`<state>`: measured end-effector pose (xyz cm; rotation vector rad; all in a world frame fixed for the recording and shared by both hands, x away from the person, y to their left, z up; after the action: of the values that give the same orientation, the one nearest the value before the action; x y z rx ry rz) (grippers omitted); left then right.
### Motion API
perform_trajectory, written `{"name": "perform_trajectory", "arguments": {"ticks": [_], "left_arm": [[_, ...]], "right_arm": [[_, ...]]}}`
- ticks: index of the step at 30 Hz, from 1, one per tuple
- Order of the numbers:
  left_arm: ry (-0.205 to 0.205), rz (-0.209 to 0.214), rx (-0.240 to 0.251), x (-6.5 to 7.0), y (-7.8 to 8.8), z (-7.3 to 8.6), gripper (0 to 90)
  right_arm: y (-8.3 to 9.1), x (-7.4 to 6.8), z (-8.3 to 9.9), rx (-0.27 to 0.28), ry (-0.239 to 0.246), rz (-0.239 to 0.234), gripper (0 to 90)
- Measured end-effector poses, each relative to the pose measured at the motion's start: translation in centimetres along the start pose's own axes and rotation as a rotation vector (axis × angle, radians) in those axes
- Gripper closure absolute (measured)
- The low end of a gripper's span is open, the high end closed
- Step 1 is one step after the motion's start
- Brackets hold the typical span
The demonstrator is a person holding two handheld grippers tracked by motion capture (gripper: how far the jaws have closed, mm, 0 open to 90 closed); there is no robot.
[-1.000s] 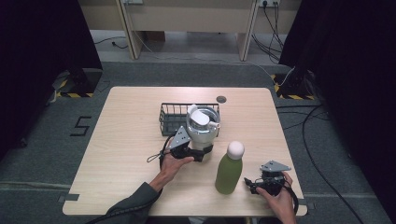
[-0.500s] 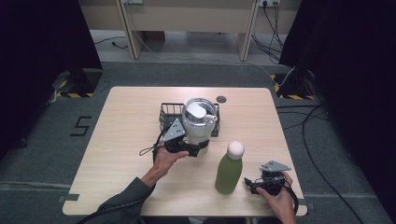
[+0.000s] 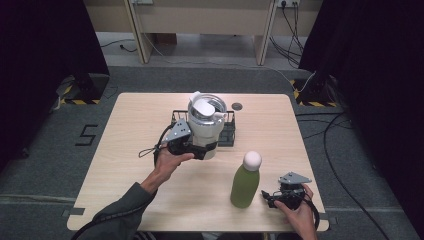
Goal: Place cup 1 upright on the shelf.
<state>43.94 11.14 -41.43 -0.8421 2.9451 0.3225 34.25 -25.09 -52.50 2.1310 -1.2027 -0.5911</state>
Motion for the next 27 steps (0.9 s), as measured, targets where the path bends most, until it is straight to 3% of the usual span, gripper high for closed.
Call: {"name": "perform_trajectory", "arguments": {"ticks": [7,14,19,27], "left_arm": [[0.035,0.004,0.005,-0.6,0.2,-1.0,11.1],[0.045,-0.015,0.016,-1.4,0.5,-1.3,11.1],[0.065,-0.045,0.031,-2.7,1.0,-1.7,11.1],[0.062,-0.098,0.03,-4.7,1.7,-2.1,11.1]], "right_arm": [[0.0,0.0,0.0,0.001,0.002,0.0,9.7],[0.0,0.0,0.0,0.0,0.001,-0.001,9.7],[0.0,0.0,0.0,0.0,0.0,0.0,9.7],[0.0,0.0,0.0,0.0,0.001,0.0,9.7]]}}
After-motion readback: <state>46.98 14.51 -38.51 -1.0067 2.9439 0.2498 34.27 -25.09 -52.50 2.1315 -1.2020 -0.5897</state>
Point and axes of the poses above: each handheld gripper's, and its own axes: y roughly backward along the jaws, z roughly out of its underside, x roughly to its right, the point moved 1 cm from there along -y, roughly forward along the jaws, and after that the axes turned 7 degrees about -y, right-handed, at the moved point
